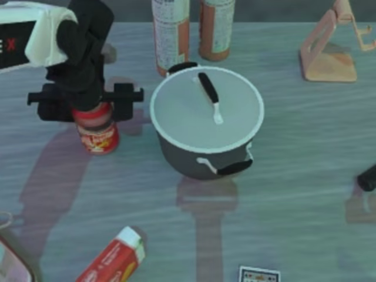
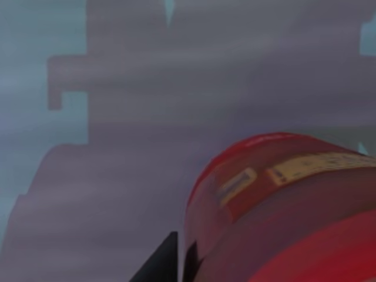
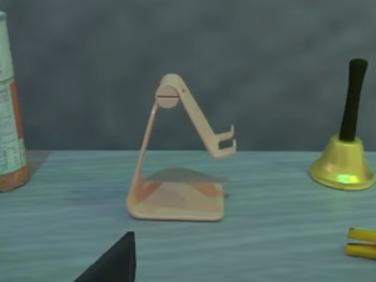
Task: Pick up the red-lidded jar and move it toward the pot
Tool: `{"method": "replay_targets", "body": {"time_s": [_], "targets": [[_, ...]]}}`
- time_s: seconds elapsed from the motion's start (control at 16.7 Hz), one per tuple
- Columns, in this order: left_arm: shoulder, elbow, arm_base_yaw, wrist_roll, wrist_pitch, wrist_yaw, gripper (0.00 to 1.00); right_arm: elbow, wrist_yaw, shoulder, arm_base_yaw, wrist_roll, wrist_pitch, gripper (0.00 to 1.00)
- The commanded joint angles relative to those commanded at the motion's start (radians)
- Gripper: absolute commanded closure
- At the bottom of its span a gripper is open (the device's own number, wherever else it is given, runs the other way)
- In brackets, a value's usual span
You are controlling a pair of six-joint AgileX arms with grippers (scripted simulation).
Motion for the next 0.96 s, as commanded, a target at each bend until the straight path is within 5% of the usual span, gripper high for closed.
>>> {"method": "replay_targets", "body": {"time_s": [0.6,0.96], "targets": [[0.000,0.000,0.000,0.000,0.000,0.000,0.02,0.000,0.000,0.000,0.000,0.000,0.000,0.00],[0.000,0.000,0.000,0.000,0.000,0.000,0.00,0.000,0.000,0.000,0.000,0.000,0.000,0.00]]}}
